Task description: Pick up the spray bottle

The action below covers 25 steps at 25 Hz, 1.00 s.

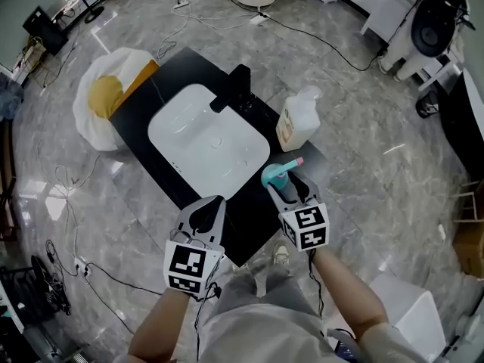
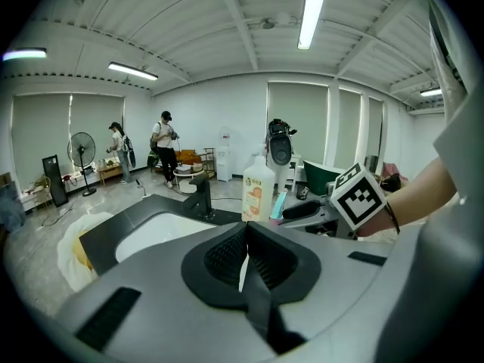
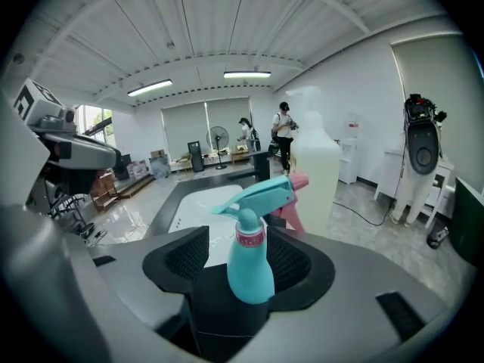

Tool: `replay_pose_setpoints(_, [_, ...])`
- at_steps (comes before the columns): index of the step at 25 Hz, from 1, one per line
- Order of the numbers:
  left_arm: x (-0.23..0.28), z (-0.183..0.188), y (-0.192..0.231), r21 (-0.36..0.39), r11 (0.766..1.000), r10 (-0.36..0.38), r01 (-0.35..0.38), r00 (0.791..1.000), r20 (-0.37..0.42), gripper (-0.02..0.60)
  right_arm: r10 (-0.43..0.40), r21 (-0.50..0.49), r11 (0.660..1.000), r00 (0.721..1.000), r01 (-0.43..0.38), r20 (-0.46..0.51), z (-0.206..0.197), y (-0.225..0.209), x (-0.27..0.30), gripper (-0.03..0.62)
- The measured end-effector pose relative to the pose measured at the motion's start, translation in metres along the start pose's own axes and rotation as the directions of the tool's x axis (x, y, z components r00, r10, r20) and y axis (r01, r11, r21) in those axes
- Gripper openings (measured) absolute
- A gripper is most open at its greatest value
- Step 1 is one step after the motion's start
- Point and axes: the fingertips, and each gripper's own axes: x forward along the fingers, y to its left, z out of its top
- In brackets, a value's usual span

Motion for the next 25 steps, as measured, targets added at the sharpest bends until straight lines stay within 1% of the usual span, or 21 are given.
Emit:
replay_pose_setpoints(6, [0.002,-0.015,0.003,-0.024,1.000,-0.013,0.012,0.999,-0.030,0.020,-0.055,0.033,0.998,0.998,0.054,0.018,-0.004,-0.007,0.023,0.259])
replay_pose_setpoints(8, [0.001,-0.018,0.004,-0.032,0.999,-0.017,0.016,0.999,-0.035,0.020,-0.072,0.030,0.997,0.997,0.072,0.018,-0.002,-0.008,0.026,0.256])
replay_pose_setpoints(9, [0.000,-0.019,0.004,-0.034,0.999,-0.019,0.017,0.999,-0.037,0.020,-0.085,0.020,0.996,0.996,0.085,0.019,-0.001,-0.010,0.027,0.242])
replay_pose_setpoints(11, [-0.002,-0.021,0.005,-0.035,0.999,-0.021,0.019,0.999,-0.041,0.020,-0.109,0.008,0.994,0.994,0.109,0.026,0.001,-0.013,0.028,0.190])
replay_pose_setpoints(12, [-0.003,-0.022,0.005,-0.035,0.999,-0.020,0.019,0.999,-0.042,0.020,-0.114,0.008,0.993,0.993,0.114,0.030,0.002,-0.014,0.028,0.185])
replay_pose_setpoints(15, [-0.008,-0.021,0.006,-0.038,0.999,-0.018,0.016,0.999,-0.042,0.020,-0.102,0.001,0.995,0.994,0.102,0.037,0.006,-0.011,0.025,0.170])
replay_pose_setpoints(19, [-0.011,-0.018,0.004,-0.036,0.999,-0.024,0.023,0.999,-0.037,0.020,-0.070,0.006,0.998,0.995,0.070,0.073,0.019,-0.005,0.013,0.160])
replay_pose_setpoints(23, [-0.019,-0.006,0.007,-0.025,1.000,-0.010,0.010,1.000,-0.011,0.020,-0.047,-0.010,0.999,0.993,0.048,0.112,0.040,0.001,-0.005,0.156])
replay_pose_setpoints(25, [-0.025,0.005,0.008,-0.018,1.000,0.002,-0.002,1.000,0.011,0.020,-0.018,0.007,1.000,0.990,0.017,0.140,0.056,0.006,-0.020,0.156])
